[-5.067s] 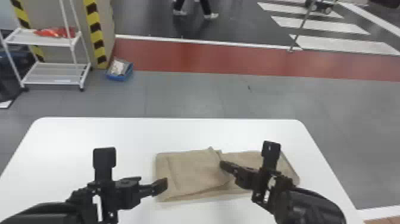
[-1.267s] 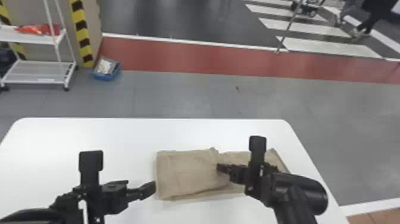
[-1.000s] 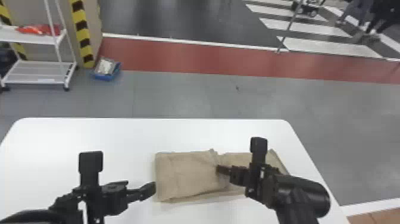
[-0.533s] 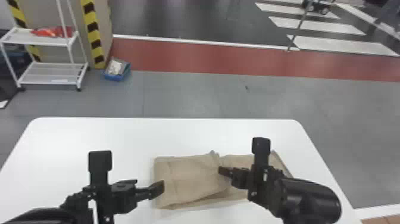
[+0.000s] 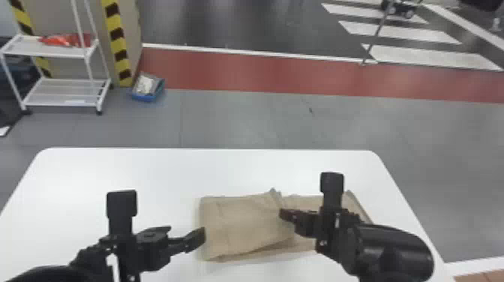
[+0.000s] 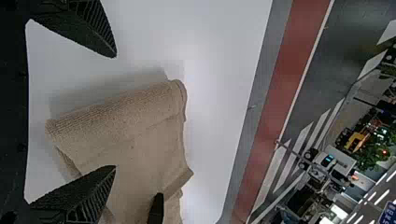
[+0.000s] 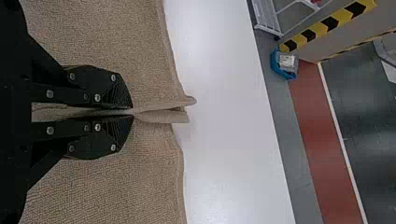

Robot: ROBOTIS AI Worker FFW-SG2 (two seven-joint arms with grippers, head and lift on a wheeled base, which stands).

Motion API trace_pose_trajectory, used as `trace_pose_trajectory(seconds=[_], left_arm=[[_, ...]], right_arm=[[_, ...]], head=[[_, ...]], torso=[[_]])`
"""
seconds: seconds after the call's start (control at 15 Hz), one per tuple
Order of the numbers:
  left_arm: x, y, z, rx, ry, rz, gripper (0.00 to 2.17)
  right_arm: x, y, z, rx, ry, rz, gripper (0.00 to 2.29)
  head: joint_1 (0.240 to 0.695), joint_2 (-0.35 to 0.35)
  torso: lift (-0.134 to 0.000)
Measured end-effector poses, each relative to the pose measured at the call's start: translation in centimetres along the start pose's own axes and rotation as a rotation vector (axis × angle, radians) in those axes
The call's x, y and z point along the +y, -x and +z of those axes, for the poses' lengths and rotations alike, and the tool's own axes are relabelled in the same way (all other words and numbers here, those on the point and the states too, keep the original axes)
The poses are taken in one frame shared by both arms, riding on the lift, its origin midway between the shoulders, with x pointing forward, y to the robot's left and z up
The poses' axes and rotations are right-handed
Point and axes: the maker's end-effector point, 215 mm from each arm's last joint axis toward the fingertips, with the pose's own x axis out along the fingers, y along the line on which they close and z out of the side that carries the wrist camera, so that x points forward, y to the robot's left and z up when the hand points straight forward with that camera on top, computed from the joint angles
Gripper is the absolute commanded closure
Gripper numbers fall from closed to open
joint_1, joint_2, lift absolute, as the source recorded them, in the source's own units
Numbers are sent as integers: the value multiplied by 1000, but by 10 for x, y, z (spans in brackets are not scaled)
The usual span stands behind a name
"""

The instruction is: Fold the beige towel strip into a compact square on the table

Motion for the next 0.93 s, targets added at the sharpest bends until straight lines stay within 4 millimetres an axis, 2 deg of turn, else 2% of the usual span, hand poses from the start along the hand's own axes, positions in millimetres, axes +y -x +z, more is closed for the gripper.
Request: trace_pose_trajectory(seconds=[0.4,0.47,0.67,0.93], left_arm=[[-1,1,-3,5,1,-2,22],[-1,1,-4,6,3,-1,22],[1,2,-6,6,6,0,22],[2,2,-5,3,7,3,22]], right_arm=[[2,-3,2,4,12,-1,1001],[4,-4,1,6,18,2,896],[6,-5,0,12,30,-2,886],[2,-10,-10,35,21,-6,890]], head=[[695,-201],[695,-198],[695,-192],[695,-192]], torso=[[0],[0],[0],[0]])
